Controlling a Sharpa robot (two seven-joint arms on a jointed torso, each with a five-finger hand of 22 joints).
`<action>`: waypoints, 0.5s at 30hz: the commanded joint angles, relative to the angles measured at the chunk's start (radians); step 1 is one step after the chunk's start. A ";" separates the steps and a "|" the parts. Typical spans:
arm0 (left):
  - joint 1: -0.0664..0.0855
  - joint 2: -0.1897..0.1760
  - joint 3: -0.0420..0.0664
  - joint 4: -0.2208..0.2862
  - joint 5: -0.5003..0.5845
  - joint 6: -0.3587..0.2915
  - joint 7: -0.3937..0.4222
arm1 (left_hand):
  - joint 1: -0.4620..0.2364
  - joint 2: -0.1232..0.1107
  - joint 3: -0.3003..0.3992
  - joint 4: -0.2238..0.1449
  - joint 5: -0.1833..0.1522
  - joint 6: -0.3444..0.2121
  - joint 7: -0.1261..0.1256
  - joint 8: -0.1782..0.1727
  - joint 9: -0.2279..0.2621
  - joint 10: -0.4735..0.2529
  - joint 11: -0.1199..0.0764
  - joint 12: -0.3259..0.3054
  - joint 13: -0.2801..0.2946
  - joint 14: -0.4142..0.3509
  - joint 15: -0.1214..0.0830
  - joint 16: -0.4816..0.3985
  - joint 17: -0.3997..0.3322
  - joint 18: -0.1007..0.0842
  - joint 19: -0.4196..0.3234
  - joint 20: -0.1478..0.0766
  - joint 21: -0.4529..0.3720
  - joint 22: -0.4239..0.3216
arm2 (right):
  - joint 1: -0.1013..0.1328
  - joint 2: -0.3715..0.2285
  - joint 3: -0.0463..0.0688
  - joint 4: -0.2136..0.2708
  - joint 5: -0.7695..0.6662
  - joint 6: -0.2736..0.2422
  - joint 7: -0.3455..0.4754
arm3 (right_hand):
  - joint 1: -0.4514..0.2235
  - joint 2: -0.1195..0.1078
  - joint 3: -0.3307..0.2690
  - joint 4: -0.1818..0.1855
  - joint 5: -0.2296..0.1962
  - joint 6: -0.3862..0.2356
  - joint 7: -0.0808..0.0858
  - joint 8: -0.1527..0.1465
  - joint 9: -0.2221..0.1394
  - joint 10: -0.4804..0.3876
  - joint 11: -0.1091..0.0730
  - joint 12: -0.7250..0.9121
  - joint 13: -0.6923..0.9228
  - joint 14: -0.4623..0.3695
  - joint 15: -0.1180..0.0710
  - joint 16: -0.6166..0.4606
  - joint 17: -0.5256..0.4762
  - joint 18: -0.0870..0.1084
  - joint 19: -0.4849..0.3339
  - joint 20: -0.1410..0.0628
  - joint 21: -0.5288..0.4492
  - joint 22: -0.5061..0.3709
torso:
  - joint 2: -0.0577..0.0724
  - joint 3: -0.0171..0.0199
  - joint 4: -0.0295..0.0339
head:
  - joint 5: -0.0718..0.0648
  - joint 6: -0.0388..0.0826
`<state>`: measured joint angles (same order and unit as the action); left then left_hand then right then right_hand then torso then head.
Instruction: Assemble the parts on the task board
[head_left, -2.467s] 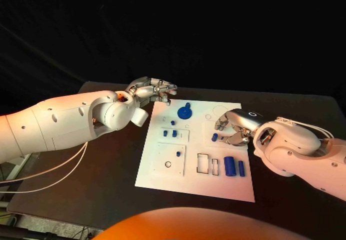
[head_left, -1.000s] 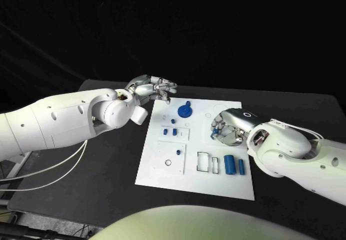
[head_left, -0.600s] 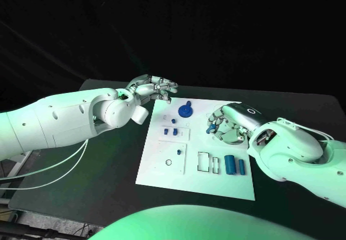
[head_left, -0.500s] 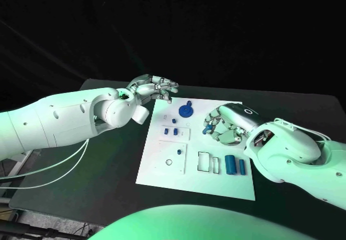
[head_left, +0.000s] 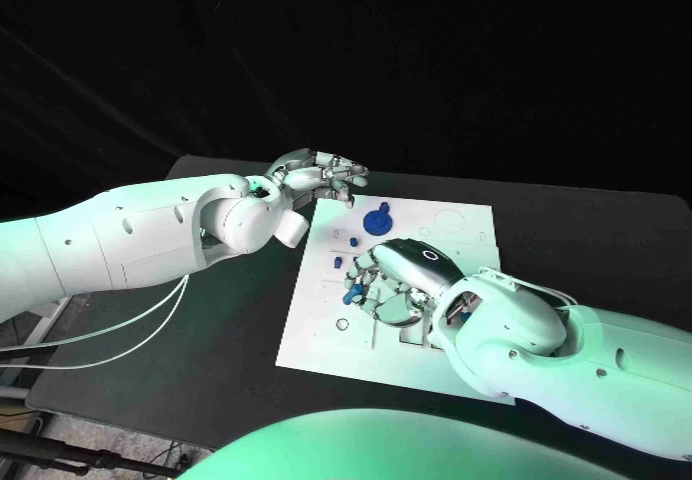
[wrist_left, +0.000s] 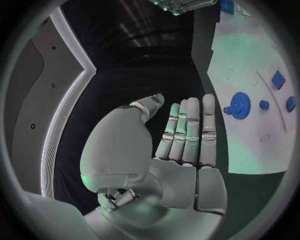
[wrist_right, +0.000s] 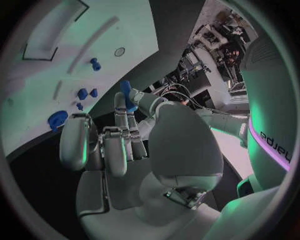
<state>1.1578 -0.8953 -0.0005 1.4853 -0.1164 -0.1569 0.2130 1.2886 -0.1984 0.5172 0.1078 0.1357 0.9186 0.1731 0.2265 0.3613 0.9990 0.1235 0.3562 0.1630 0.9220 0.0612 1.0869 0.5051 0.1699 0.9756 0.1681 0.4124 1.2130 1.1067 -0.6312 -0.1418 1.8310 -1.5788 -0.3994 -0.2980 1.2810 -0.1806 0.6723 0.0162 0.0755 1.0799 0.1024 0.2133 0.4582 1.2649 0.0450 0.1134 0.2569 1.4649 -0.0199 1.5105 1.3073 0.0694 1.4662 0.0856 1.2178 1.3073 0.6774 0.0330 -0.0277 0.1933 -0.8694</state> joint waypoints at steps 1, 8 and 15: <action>0.001 0.004 0.001 0.000 0.006 0.018 0.006 | -0.002 0.009 -0.002 0.002 0.000 -0.007 -0.001 0.004 0.002 -0.003 0.001 -0.004 -0.001 -0.003 0.003 -0.005 -0.001 0.009 0.008 0.002 -0.005 -0.002 | -0.017 0.015 -0.002 -0.014 0.013 0.017 0.023 | -0.005 -0.003 0.000 -0.004 0.005 -0.003 0.006 0.030 0.061 -0.001 0.004 -0.005 0.000 0.077 -0.004 0.002 0.137 -0.006 -0.001 -0.006 -0.004 0.178 | 0.000 0.0009 0.0002 | 0.005 -0.003; 0.001 0.007 0.001 -0.001 0.007 0.019 0.005 | -0.001 0.010 -0.002 0.002 0.000 -0.007 -0.001 0.005 0.002 -0.003 0.001 -0.004 -0.001 -0.003 0.003 -0.006 -0.001 0.009 0.008 0.002 -0.007 -0.002 | -0.051 0.044 -0.008 -0.055 0.011 0.048 0.016 | -0.013 -0.004 -0.002 -0.003 0.008 -0.008 0.008 0.029 0.062 -0.004 0.006 -0.008 0.001 0.077 -0.003 0.002 0.136 -0.005 -0.003 -0.005 -0.008 0.177 | 0.000 0.0012 0.0011 | 0.014 -0.003; 0.001 0.006 0.001 -0.002 0.007 0.021 0.004 | -0.001 0.010 -0.002 0.002 0.000 -0.007 -0.001 0.005 0.002 -0.003 0.001 -0.004 -0.001 -0.003 0.003 -0.006 -0.001 0.009 0.008 0.002 -0.007 -0.002 | -0.066 0.052 -0.010 -0.080 -0.013 0.072 -0.010 | -0.016 -0.004 -0.003 -0.002 0.008 -0.010 0.008 0.029 0.063 -0.005 0.006 -0.009 0.002 0.077 -0.002 0.002 0.136 -0.005 -0.003 -0.005 -0.009 0.177 | 0.000 0.0001 0.0005 | 0.014 -0.003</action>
<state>1.1578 -0.8907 -0.0006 1.4822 -0.1152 -0.1540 0.2128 1.2886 -0.1984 0.5172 0.1077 0.1357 0.9186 0.1731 0.2265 0.3623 0.9990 0.1235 0.3562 0.1630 0.9220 0.0612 1.0869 0.5051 0.1699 0.9756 0.1681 0.4088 1.2118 1.0426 -0.5817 -0.1517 1.7547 -1.5705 -0.3648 -0.2939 1.2742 -0.1875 0.6722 0.0163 0.0813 1.0712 0.1070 0.2248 0.4583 1.2614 0.0487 0.1093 0.2582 1.4649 -0.0198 1.5105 1.3073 0.0693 1.4662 0.0857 1.2136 1.3081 0.6774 0.0338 -0.0268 0.2068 -0.8728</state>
